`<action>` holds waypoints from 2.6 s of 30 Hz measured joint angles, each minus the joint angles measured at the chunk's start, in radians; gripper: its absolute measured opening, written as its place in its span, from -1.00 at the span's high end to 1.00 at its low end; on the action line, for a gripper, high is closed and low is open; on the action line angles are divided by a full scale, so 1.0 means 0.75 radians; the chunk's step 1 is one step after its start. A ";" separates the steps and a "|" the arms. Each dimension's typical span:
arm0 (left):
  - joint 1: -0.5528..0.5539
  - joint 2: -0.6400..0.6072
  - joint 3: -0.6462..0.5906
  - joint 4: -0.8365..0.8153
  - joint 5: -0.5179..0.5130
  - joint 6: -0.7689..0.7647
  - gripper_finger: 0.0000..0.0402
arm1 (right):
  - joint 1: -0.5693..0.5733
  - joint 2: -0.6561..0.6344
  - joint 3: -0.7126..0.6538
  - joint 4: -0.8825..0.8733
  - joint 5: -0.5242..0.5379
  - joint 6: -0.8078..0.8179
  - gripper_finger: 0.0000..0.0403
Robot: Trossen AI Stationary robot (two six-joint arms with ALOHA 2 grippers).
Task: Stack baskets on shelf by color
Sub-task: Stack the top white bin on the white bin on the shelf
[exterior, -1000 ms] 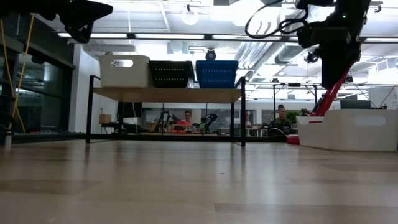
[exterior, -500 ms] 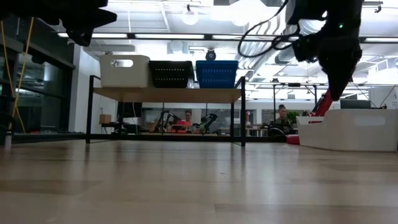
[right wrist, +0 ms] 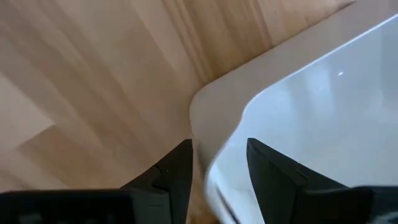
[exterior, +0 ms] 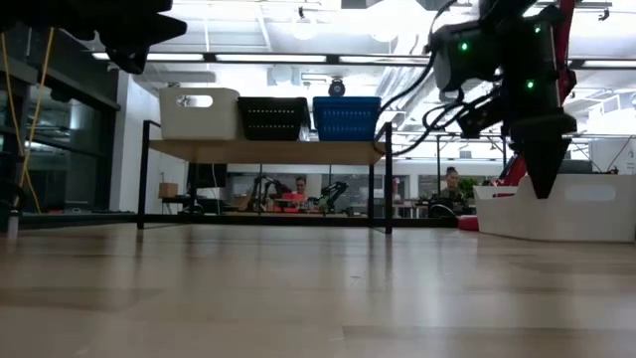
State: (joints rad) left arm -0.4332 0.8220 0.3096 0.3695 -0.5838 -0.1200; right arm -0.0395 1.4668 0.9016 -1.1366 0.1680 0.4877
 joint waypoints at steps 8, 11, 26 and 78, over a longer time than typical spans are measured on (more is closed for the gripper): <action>0.000 0.000 0.000 -0.003 0.003 -0.011 0.21 | 0.000 0.052 0.000 0.046 0.009 -0.029 0.41; 0.000 0.000 0.000 -0.003 0.023 -0.025 0.21 | 0.002 0.052 0.000 0.050 -0.018 -0.009 0.69; -0.032 -0.010 0.000 0.187 0.320 -0.145 0.21 | 0.315 0.051 0.224 0.082 -0.272 0.132 0.99; -0.593 -0.156 0.001 0.047 -0.528 0.057 0.21 | -0.080 0.769 1.783 0.916 -0.157 -0.707 1.00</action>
State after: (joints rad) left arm -0.8780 0.7047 0.3103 0.4049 -0.9799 -0.0772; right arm -0.0992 2.0438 2.2385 -0.4498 0.0501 -0.0426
